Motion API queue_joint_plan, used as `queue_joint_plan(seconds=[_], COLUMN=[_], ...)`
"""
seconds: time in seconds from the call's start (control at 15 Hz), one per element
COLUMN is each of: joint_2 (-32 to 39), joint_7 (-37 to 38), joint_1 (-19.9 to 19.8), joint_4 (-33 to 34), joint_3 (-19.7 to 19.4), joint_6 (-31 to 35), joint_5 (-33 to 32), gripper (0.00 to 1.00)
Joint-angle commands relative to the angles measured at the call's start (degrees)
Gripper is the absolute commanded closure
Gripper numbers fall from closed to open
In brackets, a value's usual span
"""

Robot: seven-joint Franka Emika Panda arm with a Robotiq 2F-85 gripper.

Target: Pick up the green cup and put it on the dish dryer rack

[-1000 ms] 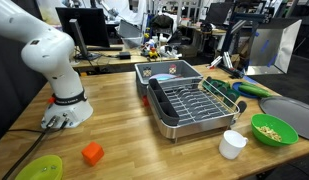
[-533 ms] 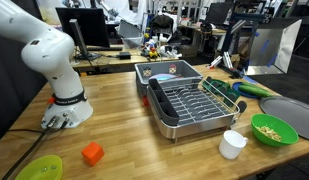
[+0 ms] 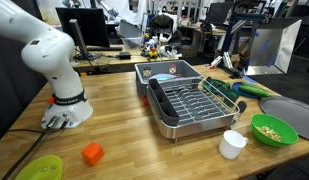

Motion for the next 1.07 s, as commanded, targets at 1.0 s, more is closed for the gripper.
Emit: queue_joint_plan(seconds=[1.0], joint_2=[1.17], joint_7=[7.22], joint_1=[-3.78], joint_4=[0.59], joint_3=[0.59], joint_6=[0.25], joint_5=[-2.09], gripper=[0.0])
